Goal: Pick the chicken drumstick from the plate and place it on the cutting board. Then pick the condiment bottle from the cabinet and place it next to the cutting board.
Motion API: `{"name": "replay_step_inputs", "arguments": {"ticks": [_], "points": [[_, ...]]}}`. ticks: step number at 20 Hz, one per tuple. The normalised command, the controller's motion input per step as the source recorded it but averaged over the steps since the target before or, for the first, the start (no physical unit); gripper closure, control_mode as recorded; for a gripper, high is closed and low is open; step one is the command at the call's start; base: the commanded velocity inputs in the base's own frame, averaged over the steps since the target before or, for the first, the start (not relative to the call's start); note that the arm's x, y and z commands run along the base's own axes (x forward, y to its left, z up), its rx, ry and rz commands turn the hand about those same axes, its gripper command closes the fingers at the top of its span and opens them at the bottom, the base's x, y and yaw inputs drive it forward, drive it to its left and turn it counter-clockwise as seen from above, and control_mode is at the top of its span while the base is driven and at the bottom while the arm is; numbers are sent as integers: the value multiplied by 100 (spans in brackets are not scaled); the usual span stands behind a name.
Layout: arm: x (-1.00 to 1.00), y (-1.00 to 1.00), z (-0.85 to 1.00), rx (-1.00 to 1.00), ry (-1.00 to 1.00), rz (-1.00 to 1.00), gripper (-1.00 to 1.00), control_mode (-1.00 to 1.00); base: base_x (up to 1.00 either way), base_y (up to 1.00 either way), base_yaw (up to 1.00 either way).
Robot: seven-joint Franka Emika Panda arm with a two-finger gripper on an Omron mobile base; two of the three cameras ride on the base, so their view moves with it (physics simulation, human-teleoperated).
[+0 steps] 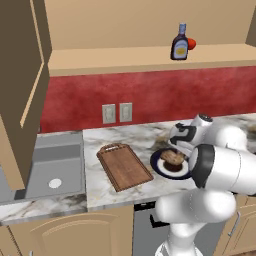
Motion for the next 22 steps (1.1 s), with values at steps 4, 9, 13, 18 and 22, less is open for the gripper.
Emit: {"name": "replay_step_inputs", "arguments": {"ticks": [4,9,13,18,22], "points": [[-12,0,25,0,0,0,100,-100,0,0,0],[-10,0,17,0,0,0,100,-100,0,0,0],[-8,0,14,0,0,0,100,-100,0,0,0],[-8,0,14,0,-1,0,100,-100,0,0,0],[-13,3,14,0,-3,0,100,-100,0,0,0]]}}
